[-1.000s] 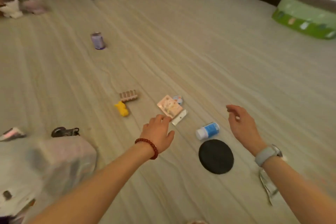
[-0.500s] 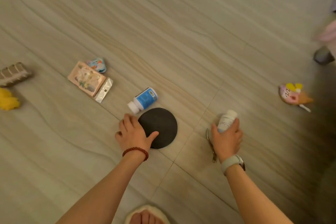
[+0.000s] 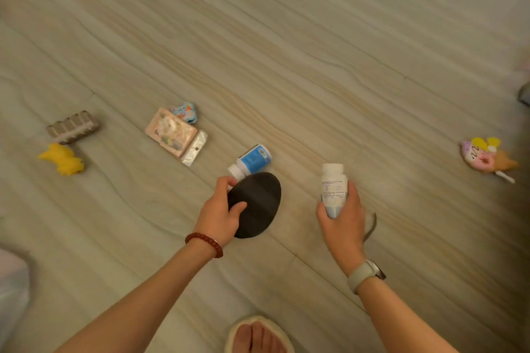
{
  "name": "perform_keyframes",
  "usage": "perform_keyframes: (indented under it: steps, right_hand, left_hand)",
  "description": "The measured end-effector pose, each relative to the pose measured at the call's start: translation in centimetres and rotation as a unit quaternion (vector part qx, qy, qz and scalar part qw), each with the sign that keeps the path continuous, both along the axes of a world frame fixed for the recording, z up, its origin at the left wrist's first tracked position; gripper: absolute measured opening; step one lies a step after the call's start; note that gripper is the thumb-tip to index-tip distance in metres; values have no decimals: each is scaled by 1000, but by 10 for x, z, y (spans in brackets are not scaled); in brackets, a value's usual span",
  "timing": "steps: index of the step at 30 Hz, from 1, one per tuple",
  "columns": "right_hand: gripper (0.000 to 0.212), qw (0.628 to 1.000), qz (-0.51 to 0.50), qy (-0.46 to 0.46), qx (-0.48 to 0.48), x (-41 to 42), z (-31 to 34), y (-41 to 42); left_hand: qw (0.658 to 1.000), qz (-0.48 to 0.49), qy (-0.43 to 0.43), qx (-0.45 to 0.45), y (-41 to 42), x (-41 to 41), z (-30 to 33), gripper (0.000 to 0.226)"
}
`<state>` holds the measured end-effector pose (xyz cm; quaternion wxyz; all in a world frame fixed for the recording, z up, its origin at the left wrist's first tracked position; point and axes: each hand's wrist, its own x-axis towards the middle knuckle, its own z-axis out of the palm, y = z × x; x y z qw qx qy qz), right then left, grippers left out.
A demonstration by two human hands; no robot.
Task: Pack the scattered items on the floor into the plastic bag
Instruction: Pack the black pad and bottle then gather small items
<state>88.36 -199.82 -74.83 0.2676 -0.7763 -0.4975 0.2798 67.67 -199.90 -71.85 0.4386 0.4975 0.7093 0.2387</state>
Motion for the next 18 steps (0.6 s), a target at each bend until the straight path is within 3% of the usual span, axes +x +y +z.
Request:
perform_keyframes:
  steps: [4,9,13,18]
  right_hand:
    - [62,984,99,142,27,-78,38,1]
    - [59,946,262,189,20,-199,74,-11]
    - [55,878,435,200,9,-283,100,-40]
    - [55,779,593,187,85,-365,145,-72]
  left_hand:
    - [996,-30,43,79,2,-71,57,35]
    - [972,-21,169,160,-37,-174,123,36]
    - [939,154,216,221,-123,-249,163,34]
    - [811,446,268,268,-249,-316,183,33]
